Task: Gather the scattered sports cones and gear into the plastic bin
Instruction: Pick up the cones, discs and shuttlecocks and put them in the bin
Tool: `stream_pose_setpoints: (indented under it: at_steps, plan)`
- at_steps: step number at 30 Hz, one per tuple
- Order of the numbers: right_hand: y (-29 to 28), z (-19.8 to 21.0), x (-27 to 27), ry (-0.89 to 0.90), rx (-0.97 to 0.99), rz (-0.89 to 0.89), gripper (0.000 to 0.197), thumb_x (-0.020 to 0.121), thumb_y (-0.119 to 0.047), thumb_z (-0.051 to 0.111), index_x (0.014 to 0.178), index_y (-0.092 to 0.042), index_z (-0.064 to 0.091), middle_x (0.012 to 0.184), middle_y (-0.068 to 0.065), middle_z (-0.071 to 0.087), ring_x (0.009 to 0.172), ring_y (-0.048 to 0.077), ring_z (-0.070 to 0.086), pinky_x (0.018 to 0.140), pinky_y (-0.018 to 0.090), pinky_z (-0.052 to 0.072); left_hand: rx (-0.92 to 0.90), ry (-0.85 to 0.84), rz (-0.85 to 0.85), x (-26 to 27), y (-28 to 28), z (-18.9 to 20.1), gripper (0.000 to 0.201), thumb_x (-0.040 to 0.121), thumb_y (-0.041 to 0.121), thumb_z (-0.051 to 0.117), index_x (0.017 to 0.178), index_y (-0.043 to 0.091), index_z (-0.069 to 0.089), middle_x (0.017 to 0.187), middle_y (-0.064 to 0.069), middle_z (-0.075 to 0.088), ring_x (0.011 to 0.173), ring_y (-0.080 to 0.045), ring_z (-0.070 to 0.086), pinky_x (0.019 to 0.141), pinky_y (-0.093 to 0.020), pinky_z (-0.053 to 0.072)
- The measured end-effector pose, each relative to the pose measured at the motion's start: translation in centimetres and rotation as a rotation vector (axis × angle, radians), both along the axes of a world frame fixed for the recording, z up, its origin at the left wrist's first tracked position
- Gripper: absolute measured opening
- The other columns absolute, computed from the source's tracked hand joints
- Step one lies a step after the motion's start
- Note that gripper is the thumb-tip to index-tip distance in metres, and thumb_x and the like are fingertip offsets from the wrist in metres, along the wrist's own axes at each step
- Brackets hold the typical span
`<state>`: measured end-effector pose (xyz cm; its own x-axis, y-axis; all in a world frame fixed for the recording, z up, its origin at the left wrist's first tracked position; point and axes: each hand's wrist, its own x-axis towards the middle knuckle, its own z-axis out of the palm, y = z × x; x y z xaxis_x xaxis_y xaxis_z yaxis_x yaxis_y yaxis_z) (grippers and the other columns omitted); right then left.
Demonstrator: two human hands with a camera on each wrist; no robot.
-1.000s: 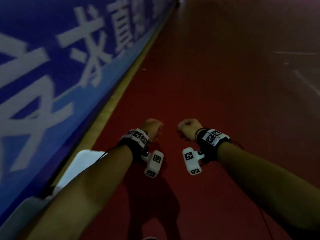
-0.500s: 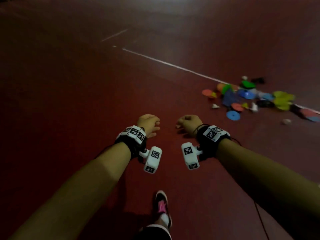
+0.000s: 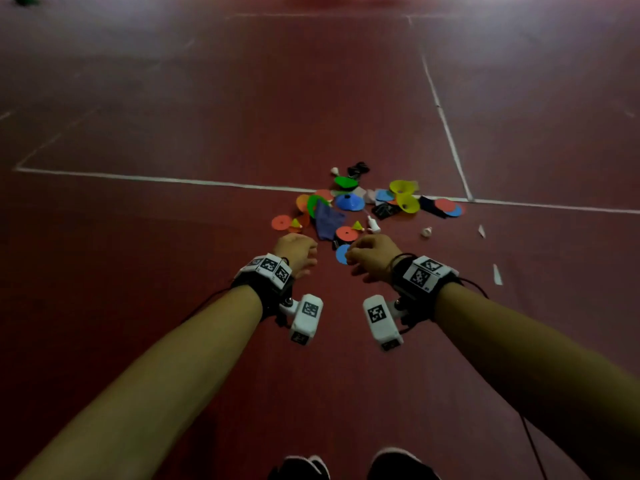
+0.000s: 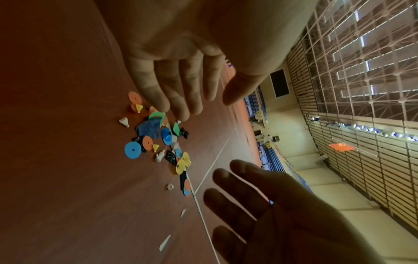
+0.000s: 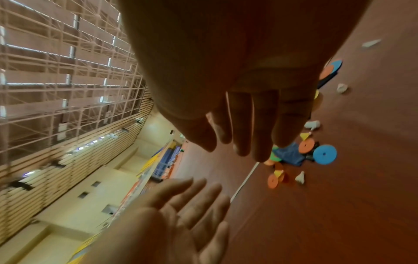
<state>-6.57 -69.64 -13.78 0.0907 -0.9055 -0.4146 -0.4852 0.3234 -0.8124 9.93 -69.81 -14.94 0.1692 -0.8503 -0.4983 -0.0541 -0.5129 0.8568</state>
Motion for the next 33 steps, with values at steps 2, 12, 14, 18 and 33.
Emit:
stream_pose_setpoints:
  at_steps: [2, 12, 14, 18, 33]
  plan:
    - [-4.2, -0.8, -0.9, 0.015, 0.018, -0.040, 0.018, 0.092, -0.011, 0.055, 0.101, 0.001, 0.066, 0.088, 0.013, 0.065, 0.072, 0.023, 0.065, 0.060, 0.030, 0.051, 0.015, 0.013, -0.055, -0.7, -4.6, -0.6, 0.009, 0.095, 0.015, 0.051, 0.100, 0.012, 0.058, 0.093, -0.007, 0.062, 0.071, -0.019, 0.057, 0.065, -0.031, 0.044]
    - [-31.1, -5.9, 0.2, -0.062, 0.135, -0.079, 0.018, 0.092, -0.008, 0.055, 0.075, -0.005, 0.058, 0.079, 0.016, 0.060, 0.060, 0.023, 0.058, 0.052, 0.027, 0.043, 0.043, -0.101, 0.065, 2.0, -27.5, -3.5, 0.011, 0.094, 0.012, 0.053, 0.103, 0.018, 0.051, 0.088, -0.002, 0.061, 0.062, -0.013, 0.055, 0.058, -0.026, 0.041]
    - [-36.4, -5.4, 2.2, -0.089, 0.153, -0.034, 0.021, 0.094, -0.007, 0.053, 0.073, -0.007, 0.056, 0.071, 0.013, 0.056, 0.054, 0.023, 0.052, 0.049, 0.026, 0.039, 0.040, -0.099, 0.130, 3.4, -31.6, -2.7, 0.012, 0.094, 0.012, 0.053, 0.103, 0.019, 0.051, 0.083, 0.000, 0.061, 0.062, -0.014, 0.055, 0.057, -0.026, 0.041]
    - [-46.7, -4.1, 7.0, -0.158, 0.165, 0.057, 0.029, 0.096, -0.005, 0.047, 0.067, -0.006, 0.048, 0.061, 0.009, 0.045, 0.048, 0.021, 0.043, 0.047, 0.028, 0.035, 0.012, -0.107, 0.223, 7.4, -39.9, -2.2, 0.019, 0.091, 0.014, 0.055, 0.108, 0.021, 0.054, 0.091, -0.003, 0.067, 0.072, -0.018, 0.062, 0.063, -0.029, 0.047]
    - [-76.9, -12.9, 22.2, 0.149, 0.114, 0.052, 0.013, 0.086, -0.011, 0.059, 0.074, -0.009, 0.065, 0.069, 0.014, 0.067, 0.067, 0.028, 0.067, 0.063, 0.039, 0.058, 0.146, 0.053, 0.125, 24.8, -73.0, -11.5, 0.014, 0.094, 0.011, 0.050, 0.087, 0.023, 0.053, 0.077, -0.002, 0.058, 0.061, -0.016, 0.054, 0.054, -0.024, 0.037]
